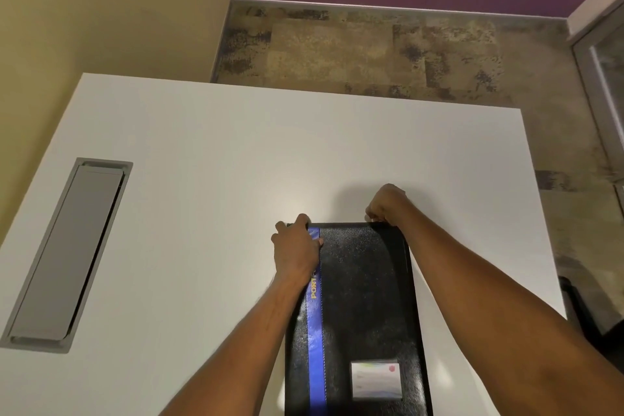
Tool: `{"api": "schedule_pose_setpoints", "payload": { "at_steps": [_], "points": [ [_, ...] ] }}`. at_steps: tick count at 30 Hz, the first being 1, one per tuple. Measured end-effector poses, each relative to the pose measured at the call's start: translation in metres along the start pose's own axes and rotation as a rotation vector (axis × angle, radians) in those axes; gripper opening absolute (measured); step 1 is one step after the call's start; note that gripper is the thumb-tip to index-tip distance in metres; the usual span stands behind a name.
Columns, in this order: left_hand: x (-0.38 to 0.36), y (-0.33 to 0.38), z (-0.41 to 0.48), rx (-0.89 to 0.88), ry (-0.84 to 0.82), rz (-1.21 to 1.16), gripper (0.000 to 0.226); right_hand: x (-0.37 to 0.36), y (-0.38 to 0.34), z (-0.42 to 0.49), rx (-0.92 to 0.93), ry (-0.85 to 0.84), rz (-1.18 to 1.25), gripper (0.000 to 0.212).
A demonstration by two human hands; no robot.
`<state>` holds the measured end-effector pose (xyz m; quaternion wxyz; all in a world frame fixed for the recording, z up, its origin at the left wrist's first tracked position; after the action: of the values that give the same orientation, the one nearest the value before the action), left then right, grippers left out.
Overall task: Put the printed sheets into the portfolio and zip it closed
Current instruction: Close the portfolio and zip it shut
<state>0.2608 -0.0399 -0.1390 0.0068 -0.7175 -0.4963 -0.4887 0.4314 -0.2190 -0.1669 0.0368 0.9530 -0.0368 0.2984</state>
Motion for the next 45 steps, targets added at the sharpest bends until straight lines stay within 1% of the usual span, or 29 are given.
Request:
{"api": "schedule_pose_setpoints", "payload": {
  "at_steps": [4,7,8,10,12,19,22,24,25,29,31,35,38,39,41,43,45],
  "points": [
    [0.007,-0.001,-0.005,0.014,0.049,0.014,0.023,0.003,0.008,0.001,0.017,0.045,0.101,0.024],
    [0.008,-0.001,-0.005,-0.004,0.071,0.028,0.02,0.011,0.018,0.004,0.024,0.125,0.179,0.034],
    [0.009,0.0,-0.005,-0.006,0.076,0.034,0.02,0.013,0.02,0.003,0.027,0.15,0.202,0.033],
    [0.008,0.002,-0.005,-0.004,0.078,0.027,0.018,0.016,0.024,0.0,0.033,0.19,0.202,0.023],
    [0.006,0.003,-0.005,-0.005,0.075,0.022,0.018,0.018,0.025,-0.002,0.039,0.222,0.219,0.031],
    [0.001,0.001,-0.009,0.018,0.059,-0.015,0.02,0.014,0.037,-0.001,-0.008,0.213,0.282,0.037],
    [-0.005,0.003,-0.008,-0.002,0.045,0.008,0.023,0.012,0.04,-0.005,0.018,0.182,0.307,0.037],
    [-0.008,0.003,-0.005,0.009,0.031,0.022,0.024,0.008,0.039,-0.008,0.04,0.143,0.325,0.049],
    [-0.008,0.002,-0.004,0.024,0.024,0.008,0.023,0.007,0.04,-0.009,0.04,0.139,0.334,0.051],
    [-0.003,0.004,-0.005,0.041,0.014,-0.038,0.016,0.006,0.055,-0.01,-0.04,0.143,0.429,0.035],
    [-0.001,0.006,-0.007,0.038,0.014,-0.025,0.016,0.003,0.064,-0.009,-0.084,0.13,0.468,0.032],
    [0.001,0.006,-0.01,0.033,0.025,-0.019,0.017,-0.001,0.094,0.001,-0.157,0.169,0.484,0.027],
    [0.0,0.007,-0.01,0.028,0.037,0.01,0.018,-0.018,0.115,0.023,-0.185,0.107,0.523,0.022],
    [-0.001,0.008,-0.01,0.028,0.041,0.018,0.018,-0.023,0.12,0.032,-0.186,0.1,0.524,0.019],
    [-0.002,0.011,-0.011,0.022,0.045,0.017,0.018,-0.019,0.12,0.033,-0.168,0.14,0.502,0.016],
    [-0.002,0.013,-0.013,0.013,0.055,0.009,0.018,-0.006,0.104,0.012,-0.088,0.197,0.503,0.026],
    [-0.002,0.017,-0.015,-0.007,0.064,0.006,0.018,0.005,0.085,-0.007,-0.005,0.219,0.507,0.033]
  ]
}}
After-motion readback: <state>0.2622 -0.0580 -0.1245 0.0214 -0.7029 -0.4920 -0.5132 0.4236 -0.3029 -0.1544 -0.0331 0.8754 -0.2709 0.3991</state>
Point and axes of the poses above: each hand's wrist, its own z-axis towards the middle knuckle, its own x-axis out of the back of the hand, y = z × x, the point moved 9 cm from there along z, towards the middle knuckle, and after that the axes turned 1 degree about -y, right-handed, at the moved point
